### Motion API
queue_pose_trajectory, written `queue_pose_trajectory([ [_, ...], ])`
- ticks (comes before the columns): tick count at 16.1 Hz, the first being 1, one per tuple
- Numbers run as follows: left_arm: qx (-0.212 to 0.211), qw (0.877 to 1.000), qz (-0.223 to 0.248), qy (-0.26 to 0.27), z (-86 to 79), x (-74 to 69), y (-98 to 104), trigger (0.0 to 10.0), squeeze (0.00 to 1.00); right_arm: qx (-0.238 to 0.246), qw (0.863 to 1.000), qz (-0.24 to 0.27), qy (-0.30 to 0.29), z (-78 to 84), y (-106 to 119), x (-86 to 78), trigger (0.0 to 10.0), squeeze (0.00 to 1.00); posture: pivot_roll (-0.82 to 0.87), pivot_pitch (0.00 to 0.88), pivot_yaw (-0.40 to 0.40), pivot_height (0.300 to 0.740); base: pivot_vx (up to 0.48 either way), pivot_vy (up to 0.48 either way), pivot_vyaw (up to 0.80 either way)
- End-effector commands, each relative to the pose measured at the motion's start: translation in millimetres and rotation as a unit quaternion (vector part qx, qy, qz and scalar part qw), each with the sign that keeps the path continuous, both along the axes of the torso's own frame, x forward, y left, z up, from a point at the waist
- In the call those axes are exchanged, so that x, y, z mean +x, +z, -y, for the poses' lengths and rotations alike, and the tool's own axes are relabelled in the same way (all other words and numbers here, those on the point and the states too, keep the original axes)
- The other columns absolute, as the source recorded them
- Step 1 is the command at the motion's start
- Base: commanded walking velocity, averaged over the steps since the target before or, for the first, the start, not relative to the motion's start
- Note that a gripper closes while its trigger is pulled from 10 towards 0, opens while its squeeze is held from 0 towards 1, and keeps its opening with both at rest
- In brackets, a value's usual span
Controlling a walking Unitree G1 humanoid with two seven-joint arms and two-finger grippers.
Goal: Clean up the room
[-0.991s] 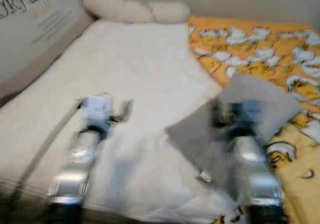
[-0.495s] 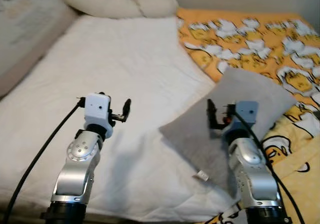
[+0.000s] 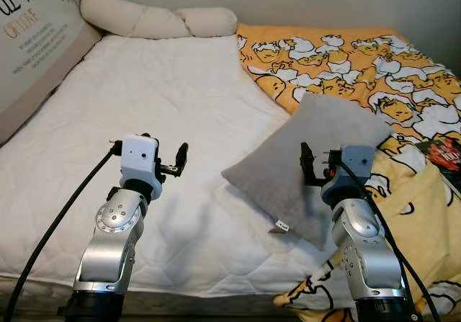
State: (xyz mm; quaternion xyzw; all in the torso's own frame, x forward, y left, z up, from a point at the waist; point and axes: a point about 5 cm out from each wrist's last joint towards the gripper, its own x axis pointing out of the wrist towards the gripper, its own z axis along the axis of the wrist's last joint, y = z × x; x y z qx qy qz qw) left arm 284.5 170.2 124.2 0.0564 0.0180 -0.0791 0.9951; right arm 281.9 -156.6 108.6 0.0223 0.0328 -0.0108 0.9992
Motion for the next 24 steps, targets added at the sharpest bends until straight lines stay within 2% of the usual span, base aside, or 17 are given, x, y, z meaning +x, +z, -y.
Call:
queue_pose_trajectory([
  [1, 0.003, 1.0, 0.0, -0.003, 1.0, 0.9, 0.8, 10.0, 0.15, -0.001, 1.0, 0.0, -0.003, 1.0, 0.9, 1.1, 10.0, 0.0, -0.03, 0.0, 0.011, 0.74, 0.0, 0.0, 0.0],
  [19, 0.005, 1.0, 0.008, 0.012, -2.4, 3.3, 4.4, 10.0, 0.18, -0.003, 1.0, -0.006, 0.001, 0.3, 0.2, 2.0, 10.0, 0.0, -0.02, 0.0, 0.01, 0.74, 0.0, 0.0, 0.0],
  [22, 0.004, 1.0, 0.009, 0.012, -2.3, 3.4, 4.9, 10.0, 0.19, 0.001, 1.0, -0.005, -0.001, 0.7, -0.1, 2.0, 10.0, 0.0, -0.02, 0.0, 0.01, 0.74, 0.251, 0.0, -0.76],
  [24, 0.003, 1.0, 0.01, 0.013, -2.0, 3.5, 5.4, 10.0, 0.18, 0.0, 1.0, 0.0, 0.003, 0.4, 1.8, 2.3, 10.0, 0.0, -0.02, 0.0, 0.01, 0.74, 0.259, 0.0, 0.0],
])
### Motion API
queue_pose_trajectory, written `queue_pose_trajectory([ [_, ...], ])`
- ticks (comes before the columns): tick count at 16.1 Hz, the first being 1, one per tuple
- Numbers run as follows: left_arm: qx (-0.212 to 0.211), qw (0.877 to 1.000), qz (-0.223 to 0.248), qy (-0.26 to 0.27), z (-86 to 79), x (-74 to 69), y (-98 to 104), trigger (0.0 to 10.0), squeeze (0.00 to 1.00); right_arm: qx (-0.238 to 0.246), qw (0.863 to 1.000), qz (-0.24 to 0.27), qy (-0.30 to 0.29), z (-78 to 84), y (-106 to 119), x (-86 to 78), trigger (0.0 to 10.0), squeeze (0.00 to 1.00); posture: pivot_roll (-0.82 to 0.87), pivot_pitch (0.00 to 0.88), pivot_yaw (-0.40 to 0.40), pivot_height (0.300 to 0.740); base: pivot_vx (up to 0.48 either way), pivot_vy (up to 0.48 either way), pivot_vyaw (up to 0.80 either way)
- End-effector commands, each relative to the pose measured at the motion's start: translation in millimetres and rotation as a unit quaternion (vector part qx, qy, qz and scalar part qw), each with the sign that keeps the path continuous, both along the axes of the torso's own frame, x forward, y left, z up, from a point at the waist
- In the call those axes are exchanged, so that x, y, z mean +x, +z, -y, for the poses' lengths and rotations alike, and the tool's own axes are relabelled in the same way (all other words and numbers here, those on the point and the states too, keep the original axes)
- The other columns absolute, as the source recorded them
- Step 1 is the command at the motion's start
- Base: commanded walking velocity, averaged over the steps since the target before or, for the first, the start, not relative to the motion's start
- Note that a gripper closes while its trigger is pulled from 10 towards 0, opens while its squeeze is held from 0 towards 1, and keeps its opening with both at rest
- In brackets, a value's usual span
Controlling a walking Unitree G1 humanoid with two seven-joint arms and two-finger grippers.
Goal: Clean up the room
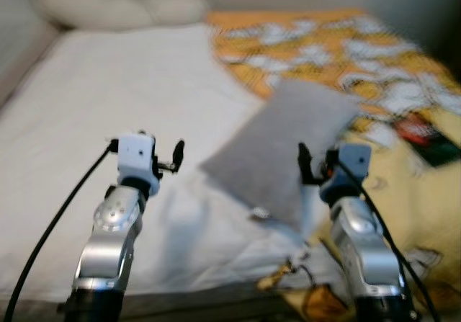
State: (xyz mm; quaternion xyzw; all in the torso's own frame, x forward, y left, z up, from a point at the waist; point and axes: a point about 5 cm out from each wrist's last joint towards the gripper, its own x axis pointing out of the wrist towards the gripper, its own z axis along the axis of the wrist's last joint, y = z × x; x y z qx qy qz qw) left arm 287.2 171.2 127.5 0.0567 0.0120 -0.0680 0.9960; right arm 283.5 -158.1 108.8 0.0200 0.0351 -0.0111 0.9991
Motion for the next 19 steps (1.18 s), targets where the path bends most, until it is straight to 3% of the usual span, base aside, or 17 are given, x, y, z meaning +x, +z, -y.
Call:
queue_pose_trajectory([
  [1, 0.003, 1.0, 0.003, 0.002, -0.8, 0.7, 2.2, 10.0, 0.19, -0.002, 1.0, 0.002, 0.008, -2.0, 1.7, 0.7, 10.0, 0.0, -0.02, 0.0, 0.01, 0.74, 0.259, 0.0, 0.0],
  [3, 0.004, 1.0, 0.003, 0.002, -0.7, 0.5, 2.2, 10.0, 0.18, -0.013, 1.0, -0.004, 0.023, -4.3, 0.5, 0.8, 10.0, 0.0, -0.02, 0.0, 0.01, 0.74, 0.259, 0.0, 0.0],
  [4, 0.004, 1.0, 0.003, 0.003, -0.7, 0.4, 2.2, 10.0, 0.18, -0.054, 0.998, -0.007, 0.037, -6.5, 0.2, 1.0, 10.0, 0.0, -0.02, 0.0, 0.01, 0.74, 0.262, 0.0, 0.45],
  [7, 0.004, 1.0, 0.003, 0.004, -1.0, -0.2, 1.9, 10.0, 0.18, -0.01, 0.999, -0.006, 0.034, -7.5, -1.2, -0.8, 10.0, 0.0, -0.02, 0.0, 0.01, 0.74, 0.171, 0.0, 0.27],
  [15, 0.007, 1.0, 0.001, 0.006, -2.5, -0.2, 0.9, 10.0, 0.14, -0.02, 0.999, -0.015, 0.029, -4.9, -3.0, 0.7, 10.0, 0.0, -0.02, 0.0, 0.01, 0.74, 0.0, 0.0, 0.0],
  [18, 0.008, 1.0, 0.001, 0.004, -2.4, 0.4, 0.8, 10.0, 0.13, -0.005, 1.0, -0.025, 0.001, 4.0, -5.3, 3.1, 10.0, 0.0, -0.02, 0.0, 0.01, 0.74, 0.0, 0.0, 0.0],
  [19, 0.01, 1.0, 0.002, -0.001, -2.1, 2.5, 1.9, 10.0, 0.13, 0.011, 1.0, -0.026, -0.008, 10.2, -4.2, 6.4, 10.0, 0.78, -0.02, 0.0, 0.014, 0.74, 0.0, 0.0, 0.0],
])
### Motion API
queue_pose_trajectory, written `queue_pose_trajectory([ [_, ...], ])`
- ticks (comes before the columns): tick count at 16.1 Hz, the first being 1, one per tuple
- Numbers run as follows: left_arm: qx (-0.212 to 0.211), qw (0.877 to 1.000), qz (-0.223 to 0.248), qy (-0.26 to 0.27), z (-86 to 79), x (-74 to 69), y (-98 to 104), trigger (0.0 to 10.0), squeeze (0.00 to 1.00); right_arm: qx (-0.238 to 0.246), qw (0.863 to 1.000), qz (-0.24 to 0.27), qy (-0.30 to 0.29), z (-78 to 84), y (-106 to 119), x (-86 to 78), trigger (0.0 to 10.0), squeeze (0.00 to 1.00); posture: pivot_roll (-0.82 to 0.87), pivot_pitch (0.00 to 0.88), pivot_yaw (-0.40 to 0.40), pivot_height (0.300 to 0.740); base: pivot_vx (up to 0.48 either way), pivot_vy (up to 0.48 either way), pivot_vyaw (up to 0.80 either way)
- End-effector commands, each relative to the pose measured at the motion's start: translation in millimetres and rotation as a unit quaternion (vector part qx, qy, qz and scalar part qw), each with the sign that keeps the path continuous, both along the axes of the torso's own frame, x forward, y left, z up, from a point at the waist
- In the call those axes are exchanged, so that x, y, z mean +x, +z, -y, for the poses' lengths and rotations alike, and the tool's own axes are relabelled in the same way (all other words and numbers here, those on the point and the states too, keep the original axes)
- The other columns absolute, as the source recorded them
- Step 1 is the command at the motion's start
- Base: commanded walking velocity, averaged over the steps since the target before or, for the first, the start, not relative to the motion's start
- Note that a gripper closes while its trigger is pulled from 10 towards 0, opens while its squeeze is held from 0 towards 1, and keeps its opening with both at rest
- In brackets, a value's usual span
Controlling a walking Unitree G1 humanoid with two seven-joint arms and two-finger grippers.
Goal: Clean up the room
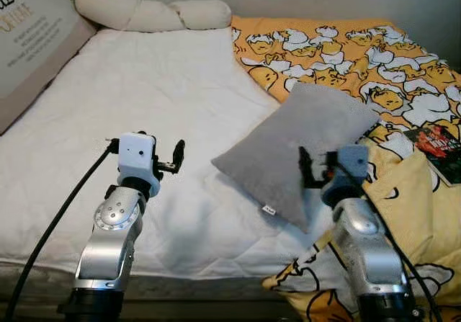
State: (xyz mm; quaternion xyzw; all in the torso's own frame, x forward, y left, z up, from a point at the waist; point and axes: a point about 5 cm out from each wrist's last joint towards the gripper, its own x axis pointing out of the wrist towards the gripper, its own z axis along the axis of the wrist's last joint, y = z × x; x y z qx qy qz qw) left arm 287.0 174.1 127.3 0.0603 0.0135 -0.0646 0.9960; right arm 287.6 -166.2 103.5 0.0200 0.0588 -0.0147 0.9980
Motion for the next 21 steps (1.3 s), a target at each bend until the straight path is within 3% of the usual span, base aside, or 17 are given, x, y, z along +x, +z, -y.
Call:
queue_pose_trajectory([
  [1, 0.007, 1.0, 0.004, -0.009, 0.9, 4.2, 2.9, 10.0, 0.13, 0.015, 1.0, -0.008, -0.013, 6.4, 0.6, 4.2, 10.0, 1.0, -0.02, 0.0, 0.014, 0.74, 0.0, 0.0, 0.0],
  [3, 0.009, 0.999, 0.007, -0.047, 2.3, 13.5, 8.5, 10.0, 0.11, 0.023, 0.998, -0.047, -0.04, 24.4, -6.5, 11.8, 10.0, 1.0, -0.03, 0.0, 0.017, 0.74, 0.0, 0.0, 0.0],
  [5, 0.001, 0.997, -0.003, -0.081, 0.6, 32.0, 17.5, 10.0, 0.0, 0.049, 0.995, -0.064, -0.054, 37.9, -10.1, 20.7, 10.0, 1.0, -0.03, 0.0, 0.015, 0.74, 0.0, 0.0, 0.0],
  [6, 0.002, 0.996, -0.008, -0.088, -1.2, 46.5, 23.3, 10.0, 0.0, 0.055, 0.994, -0.069, -0.059, 45.8, -9.9, 25.9, 10.0, 1.0, -0.04, 0.0, 0.015, 0.74, 0.0, 0.0, 0.0],
  [7, 0.019, 0.995, -0.014, -0.101, 0.1, 59.4, 26.9, 10.0, 0.0, 0.057, 0.993, -0.071, -0.069, 53.6, -8.6, 30.4, 10.0, 1.0, -0.05, 0.0, 0.017, 0.74, 0.0, 0.0, 0.0],
  [8, 0.028, 0.994, -0.016, -0.106, 1.0, 62.5, 27.3, 10.0, 0.0, 0.058, 0.993, -0.072, -0.071, 55.7, -8.2, 31.6, 10.0, 1.0, -0.05, 0.0, 0.017, 0.74, 0.0, 0.0, 0.0],
  [11, 0.069, 0.989, -0.057, -0.114, 20.5, 90.3, 16.9, 10.0, 0.0, 0.067, 0.991, -0.095, -0.068, 62.2, -13.9, 37.8, 10.0, 1.0, -0.07, 0.0, 0.012, 0.74, 0.0, 0.0, 0.0],
  [14, 0.073, 0.991, -0.09, -0.069, 30.7, 100.4, 5.7, 10.0, 0.0, 0.071, 0.989, -0.115, -0.064, 62.4, -21.4, 37.1, 10.0, 1.0, -0.09, 0.0, 0.011, 0.74, 0.0, 0.0, 0.0],
  [17, 0.128, 0.984, -0.111, -0.052, 49.0, 96.8, -14.3, 10.0, 0.0, 0.045, 0.987, -0.143, -0.062, 58.0, -31.8, 33.1, 10.0, 1.0, -0.12, 0.0, 0.031, 0.74, 0.0, 0.0, 0.0],
  [18, 0.166, 0.98, -0.103, -0.044, 54.6, 95.3, -17.9, 10.0, 0.0, 0.031, 0.987, -0.145, -0.067, 58.7, -33.7, 33.0, 10.0, 0.34, -0.13, 0.0, 0.036, 0.74, 0.0, 0.0, 0.0],
  [19, 0.167, 0.979, -0.109, -0.045, 65.1, 91.9, -24.4, 10.0, 0.0, 0.025, 0.985, -0.151, -0.075, 57.8, -36.4, 31.7, 10.0, 0.0, -0.14, 0.0, 0.04, 0.74, 0.0, 0.0, 0.0],
  [20, 0.161, 0.979, -0.112, -0.047, 68.3, 90.8, -26.2, 10.0, 0.0, 0.024, 0.985, -0.153, -0.077, 57.3, -37.2, 31.1, 10.0, 0.0, -0.14, 0.0, 0.043, 0.74, 0.0, 0.0, 0.0],
  [21, 0.165, 0.976, -0.126, -0.071, 83.3, 83.8, -36.8, 10.0, 0.0, 0.025, 0.985, -0.151, -0.08, 54.2, -37.8, 28.9, 10.0, 0.0, -0.15, 0.0, 0.05, 0.74, 0.0, 0.0, 0.0],
])
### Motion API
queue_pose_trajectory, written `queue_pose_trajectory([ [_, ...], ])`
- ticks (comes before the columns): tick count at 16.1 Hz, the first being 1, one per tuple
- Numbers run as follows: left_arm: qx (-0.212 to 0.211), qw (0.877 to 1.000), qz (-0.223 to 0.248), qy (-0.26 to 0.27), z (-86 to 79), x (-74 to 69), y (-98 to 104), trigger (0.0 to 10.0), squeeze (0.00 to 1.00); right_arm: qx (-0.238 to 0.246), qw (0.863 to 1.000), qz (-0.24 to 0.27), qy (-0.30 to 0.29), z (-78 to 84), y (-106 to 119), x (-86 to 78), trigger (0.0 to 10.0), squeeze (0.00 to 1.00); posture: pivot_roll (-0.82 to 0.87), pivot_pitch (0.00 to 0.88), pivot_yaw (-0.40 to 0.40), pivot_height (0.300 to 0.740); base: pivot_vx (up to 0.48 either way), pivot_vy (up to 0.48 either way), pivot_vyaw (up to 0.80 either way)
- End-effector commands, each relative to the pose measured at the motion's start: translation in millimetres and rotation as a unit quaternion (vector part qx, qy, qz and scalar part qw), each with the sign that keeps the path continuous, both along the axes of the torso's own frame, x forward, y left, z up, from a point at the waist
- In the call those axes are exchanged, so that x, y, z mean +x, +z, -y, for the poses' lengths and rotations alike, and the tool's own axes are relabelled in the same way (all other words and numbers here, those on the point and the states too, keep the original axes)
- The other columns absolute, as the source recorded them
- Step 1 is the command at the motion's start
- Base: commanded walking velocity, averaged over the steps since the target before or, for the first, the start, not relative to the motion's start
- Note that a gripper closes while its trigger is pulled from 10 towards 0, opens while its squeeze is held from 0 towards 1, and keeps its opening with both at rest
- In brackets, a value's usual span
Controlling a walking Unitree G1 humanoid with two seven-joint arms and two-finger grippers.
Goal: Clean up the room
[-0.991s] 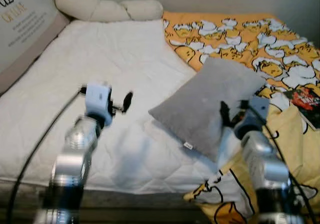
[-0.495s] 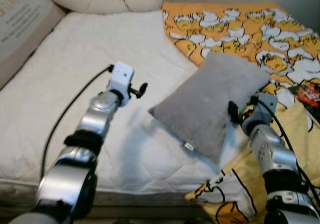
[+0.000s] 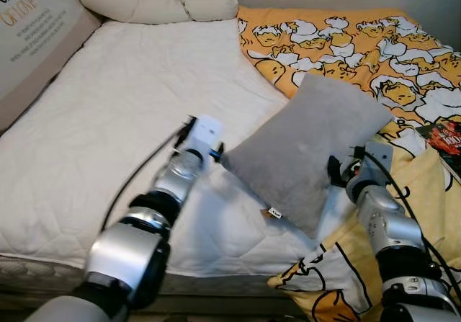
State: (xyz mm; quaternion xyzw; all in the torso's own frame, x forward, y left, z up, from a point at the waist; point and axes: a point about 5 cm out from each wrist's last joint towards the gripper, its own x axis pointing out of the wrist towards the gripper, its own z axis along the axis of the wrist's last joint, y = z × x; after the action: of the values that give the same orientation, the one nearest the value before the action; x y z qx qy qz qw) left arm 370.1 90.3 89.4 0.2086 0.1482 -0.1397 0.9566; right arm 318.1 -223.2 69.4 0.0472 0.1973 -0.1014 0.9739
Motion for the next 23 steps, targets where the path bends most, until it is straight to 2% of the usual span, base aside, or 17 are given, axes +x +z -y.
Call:
queue_pose_trajectory([
  [1, 0.016, 0.999, -0.013, -0.032, 13.9, -7.7, -9.8, 10.0, 0.0, -0.008, 1.0, 0.009, -0.019, -1.1, 0.5, -3.7, 10.0, 0.0, -0.15, 0.0, 0.052, 0.74, 0.0, 0.0, 0.0],
  [2, 0.021, 0.999, -0.014, -0.037, 18.0, -10.1, -12.5, 10.0, 0.0, -0.005, 0.999, 0.027, -0.032, 1.5, 4.5, -4.1, 10.0, 0.0, -0.15, 0.0, 0.052, 0.74, 0.0, 0.0, 0.0],
  [3, 0.007, 0.999, -0.022, -0.042, 24.9, -13.3, -15.3, 10.0, 0.0, -0.017, 0.997, 0.034, -0.061, 8.8, 6.1, -6.6, 10.0, 0.0, -0.15, 0.0, 0.052, 0.74, 0.0, 0.0, 0.0],
  [5, 0.01, 0.998, -0.026, -0.054, 33.1, -16.6, -17.8, 10.0, 0.0, -0.033, 0.996, 0.013, -0.087, 16.7, -1.4, -11.7, 10.0, 0.0, -0.15, 0.0, 0.054, 0.74, 0.0, 0.0, 0.0],
  [6, 0.005, 0.997, -0.029, -0.066, 38.2, -18.2, -18.1, 10.0, 0.0, -0.03, 0.996, -0.005, -0.08, 15.8, -7.0, -12.9, 10.0, 0.0, -0.15, 0.0, 0.054, 0.74, 0.0, 0.0, 0.0],
  [8, -0.025, 0.994, -0.044, -0.094, 49.0, -21.5, -18.3, 10.0, 0.0, -0.029, 0.998, -0.023, -0.052, 9.2, -14.8, -13.4, 10.0, 0.0, -0.15, 0.0, 0.062, 0.74, 0.0, 0.0, 0.0],
  [9, -0.059, 0.986, -0.074, -0.14, 60.8, -27.9, -21.0, 10.0, 0.0, -0.012, 0.999, -0.039, -0.015, -1.9, -24.2, -10.8, 10.0, 0.0, -0.15, 0.0, 0.065, 0.74, 0.0, 0.0, 0.0],
  [10, -0.067, 0.982, -0.081, -0.154, 64.0, -30.0, -21.9, 10.0, 0.0, -0.007, 0.999, -0.038, -0.003, -5.9, -25.5, -9.2, 10.0, 0.0, -0.15, 0.0, 0.065, 0.74, 0.0, 0.0, 0.0],
  [11, -0.095, 0.97, -0.108, -0.198, 75.2, -38.0, -25.2, 10.0, 0.0, 0.014, 0.999, -0.029, 0.041, -21.0, -25.0, -3.1, 10.0, 0.0, -0.15, 0.0, 0.065, 0.74, 0.0, 0.0, 0.0],
  [14, -0.117, 0.945, -0.138, -0.274, 93.4, -52.0, -29.2, 10.0, 0.0, 0.047, 0.993, -0.004, 0.113, -49.7, -14.7, 7.9, 10.0, 0.0, -0.14, 0.0, 0.052, 0.74, 0.0, 0.0, 0.0],
  [15, -0.128, 0.936, -0.143, -0.294, 100.1, -55.8, -28.5, 10.0, 0.0, 0.078, 0.985, 0.013, 0.154, -67.7, -6.9, 12.2, 10.0, 0.0, -0.13, 0.0, 0.045, 0.74, 0.0, 0.0, 0.0],
  [17, -0.136, 0.935, -0.141, -0.295, 100.9, -55.0, -26.5, 10.0, 0.0, 0.098, 0.979, 0.019, 0.176, -76.9, -4.1, 15.6, 10.0, 0.0, -0.13, 0.0, 0.041, 0.74, 0.0, 0.0, 0.0],
  [19, -0.146, 0.942, -0.128, -0.274, 93.0, -48.2, -22.5, 10.0, 0.0, 0.088, 0.983, 0.008, 0.159, -73.0, -5.7, 16.8, 10.0, 0.0, -0.13, 0.0, 0.038, 0.74, 0.0, 0.0, 0.0],
  [20, -0.148, 0.946, -0.121, -0.263, 86.2, -43.7, -20.4, 10.0, 0.0, 0.077, 0.988, -0.002, 0.132, -62.9, -8.0, 15.8, 10.0, 0.0, -0.13, 0.0, 0.031, 0.74, 0.0, 0.0, 0.0],
  [21, -0.151, 0.947, -0.115, -0.259, 79.8, -40.1, -18.4, 10.0, 0.0, 0.078, 0.991, -0.009, 0.107, -50.5, -10.2, 12.9, 10.0, 1.0, -0.13, 0.0, 0.031, 0.74, 0.0, 0.0, 0.0],
  [23, -0.151, 0.949, -0.097, -0.261, 61.7, -31.5, -11.8, 10.0, 0.0, 0.081, 0.993, -0.016, 0.083, -32.1, -12.9, 6.6, 10.0, 1.0, -0.11, 0.0, 0.025, 0.74, 0.0, 0.0, 0.0],
])
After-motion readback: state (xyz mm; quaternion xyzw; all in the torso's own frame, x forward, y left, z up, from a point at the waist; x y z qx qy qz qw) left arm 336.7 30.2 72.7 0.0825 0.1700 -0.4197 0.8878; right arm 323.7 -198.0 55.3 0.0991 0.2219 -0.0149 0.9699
